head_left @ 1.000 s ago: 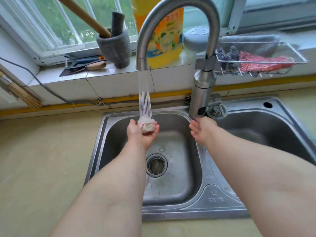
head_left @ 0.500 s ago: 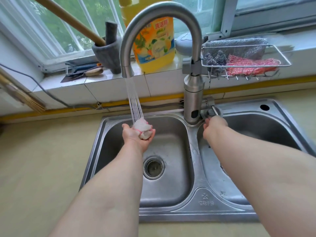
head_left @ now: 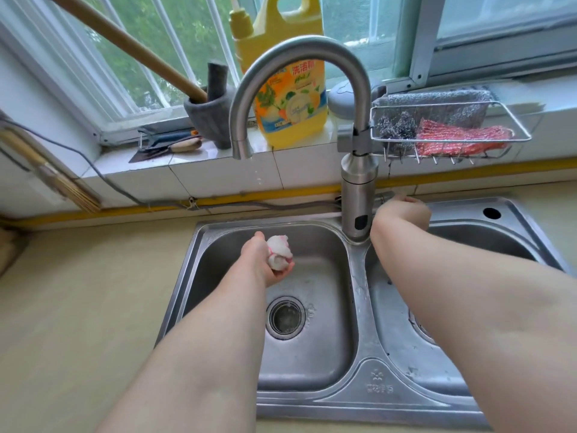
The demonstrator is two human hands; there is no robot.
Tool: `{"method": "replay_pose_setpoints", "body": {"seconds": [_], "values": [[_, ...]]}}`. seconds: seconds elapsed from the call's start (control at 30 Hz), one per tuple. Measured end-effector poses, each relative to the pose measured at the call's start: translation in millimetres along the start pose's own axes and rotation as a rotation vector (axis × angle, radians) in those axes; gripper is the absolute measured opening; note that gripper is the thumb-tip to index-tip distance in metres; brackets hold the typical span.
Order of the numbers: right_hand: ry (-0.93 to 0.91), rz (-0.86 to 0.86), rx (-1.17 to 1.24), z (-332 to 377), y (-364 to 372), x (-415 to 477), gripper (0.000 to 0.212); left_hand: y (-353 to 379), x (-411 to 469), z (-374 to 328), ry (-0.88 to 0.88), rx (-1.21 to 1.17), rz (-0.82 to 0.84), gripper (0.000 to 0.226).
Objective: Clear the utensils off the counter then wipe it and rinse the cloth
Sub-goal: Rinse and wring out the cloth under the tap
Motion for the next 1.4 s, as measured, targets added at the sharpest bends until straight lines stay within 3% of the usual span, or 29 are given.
{"method": "replay_pose_setpoints", "body": {"seconds": [0.13, 0.2, 0.33, 0.43, 0.47, 0.53, 0.6, 0.67, 0.77, 0.87, 1.0, 1.23, 1.4], "values": [[0.004, -0.014, 0.03, 2.5, -0.5, -3.7, 0.032, -0.1, 6.6, -3.9, 0.007, 0.035, 0.034, 0.044], [-0.011, 0.089, -0.008, 0.7, -1.4, -2.4, 0.034, 1.5, 8.1, -4.7, 0.014, 0.026, 0.079, 0.039], [0.137, 0.574, -0.083, -33.7, 17.5, -29.2, 0.039, 5.5, -5.3, -2.1, -0.05, 0.052, 0.353, 0.032], [0.388, 0.965, -0.03, -61.0, 38.3, -64.7, 0.047, 8.7, -22.2, 1.8, 0.002, 0.28, 0.507, 0.033], [0.475, 1.018, 0.067, -65.2, 44.6, -70.6, 0.054, 10.0, -26.2, 2.5, 0.063, 0.37, 0.504, 0.032], [0.557, 1.055, 0.225, -66.3, 48.7, -79.2, 0.056, 10.3, -30.5, 0.0, 0.333, 0.658, 0.331, 0.023], [0.548, 1.067, 0.313, -61.9, 49.8, -86.1, 0.048, 7.1, -33.4, -10.7, 0.642, 0.992, 0.039, 0.018], [0.526, 1.072, 0.355, -58.1, 53.5, -89.4, 0.034, -0.2, -35.8, -20.0, 0.714, 1.031, -0.075, 0.04], [0.464, 1.022, 0.361, -52.0, 57.9, -85.1, 0.012, -18.2, -35.8, -30.0, 0.484, 0.595, 0.037, 0.067], [0.306, 1.059, 0.175, -48.6, 60.4, -87.5, 0.021, -44.2, -36.2, -37.5, 0.452, 0.437, -0.042, 0.052], [0.117, 0.948, -0.065, -47.0, 61.9, -103.3, 0.028, -62.4, -40.3, -32.3, 0.396, 0.426, -0.072, 0.03], [-0.048, 0.757, -0.238, -29.8, 54.1, -132.5, 0.031, -57.4, -59.9, -36.6, 0.349, 0.608, 0.106, 0.021], [-0.185, 0.697, -0.304, -29.6, 58.3, -149.2, 0.028, -60.8, -68.8, -46.2, 0.344, 0.656, 0.249, 0.04]]}}
Point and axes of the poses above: each hand's wrist, its own x-axis towards the middle knuckle, its own y-axis out of the palm, z = x × y, the point moved 2 cm from there along x, towards the middle knuckle, and after that the axes turned 8 degrees about -x, right-handed, at the moved point
